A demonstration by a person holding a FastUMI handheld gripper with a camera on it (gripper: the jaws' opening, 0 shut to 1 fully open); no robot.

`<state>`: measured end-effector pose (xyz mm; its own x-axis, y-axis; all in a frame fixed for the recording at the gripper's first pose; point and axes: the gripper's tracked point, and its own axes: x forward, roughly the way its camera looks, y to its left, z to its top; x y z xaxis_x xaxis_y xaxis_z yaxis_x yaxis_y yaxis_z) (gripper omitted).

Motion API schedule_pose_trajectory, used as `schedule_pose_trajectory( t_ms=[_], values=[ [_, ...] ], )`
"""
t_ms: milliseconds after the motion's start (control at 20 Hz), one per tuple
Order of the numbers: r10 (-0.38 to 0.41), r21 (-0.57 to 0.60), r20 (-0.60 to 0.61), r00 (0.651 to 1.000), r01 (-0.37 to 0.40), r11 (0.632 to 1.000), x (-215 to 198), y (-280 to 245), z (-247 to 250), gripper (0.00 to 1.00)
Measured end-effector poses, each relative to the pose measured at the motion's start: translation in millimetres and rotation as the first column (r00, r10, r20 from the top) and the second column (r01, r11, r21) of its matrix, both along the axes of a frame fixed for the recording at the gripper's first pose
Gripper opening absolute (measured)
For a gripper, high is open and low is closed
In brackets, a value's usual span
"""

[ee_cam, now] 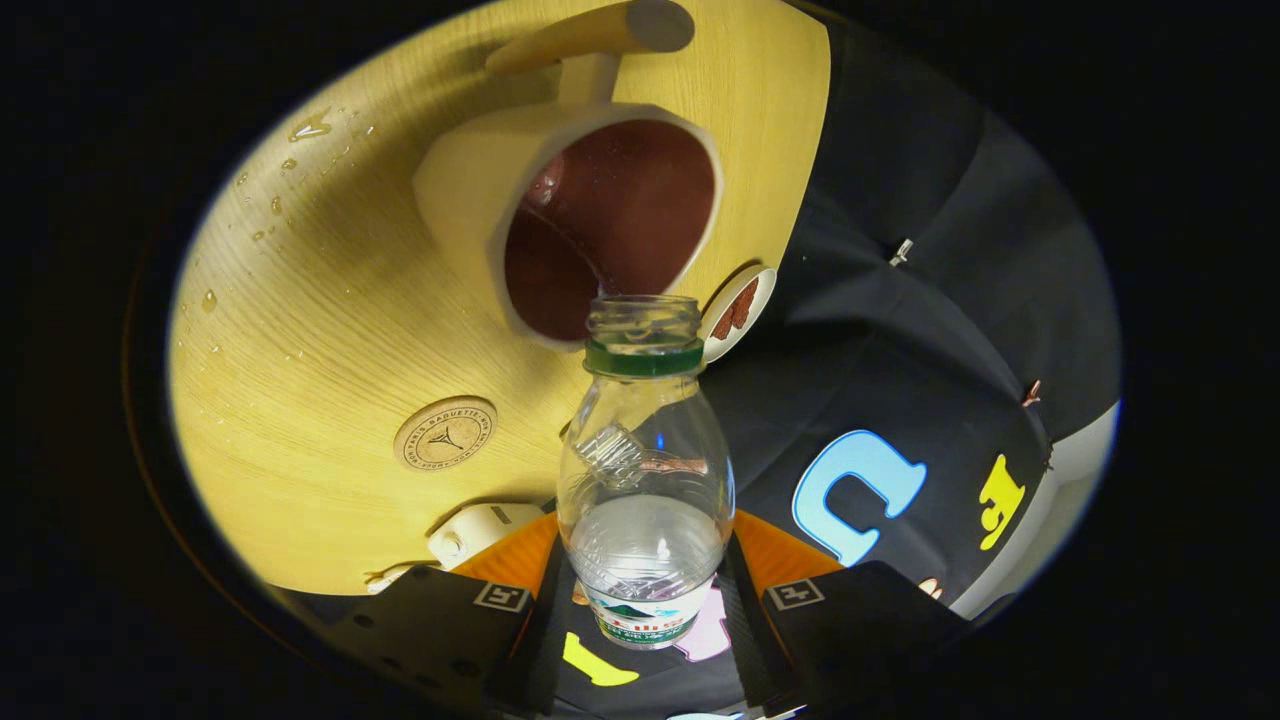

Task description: Take the bottle from table, then pour the juice into the cup, finally place the bottle on the coaster

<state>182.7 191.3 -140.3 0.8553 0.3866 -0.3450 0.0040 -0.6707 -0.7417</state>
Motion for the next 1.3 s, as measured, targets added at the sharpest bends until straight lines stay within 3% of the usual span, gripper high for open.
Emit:
schedule_pose_trajectory(
  t_ms=[550,1050,1300],
  values=[
    [0.031,-0.056,0.009,0.999,-0.03,0.998,-8.0,5.7,-5.0,0.7],
    [-0.008,-0.031,-0.008,1.0,0.008,1.0,-14.0,-0.3,-8.8,0.7],
    [-0.067,0.05,-0.048,0.997,0.069,0.996,-18.4,-15.1,-12.7,0.7]
  ],
)
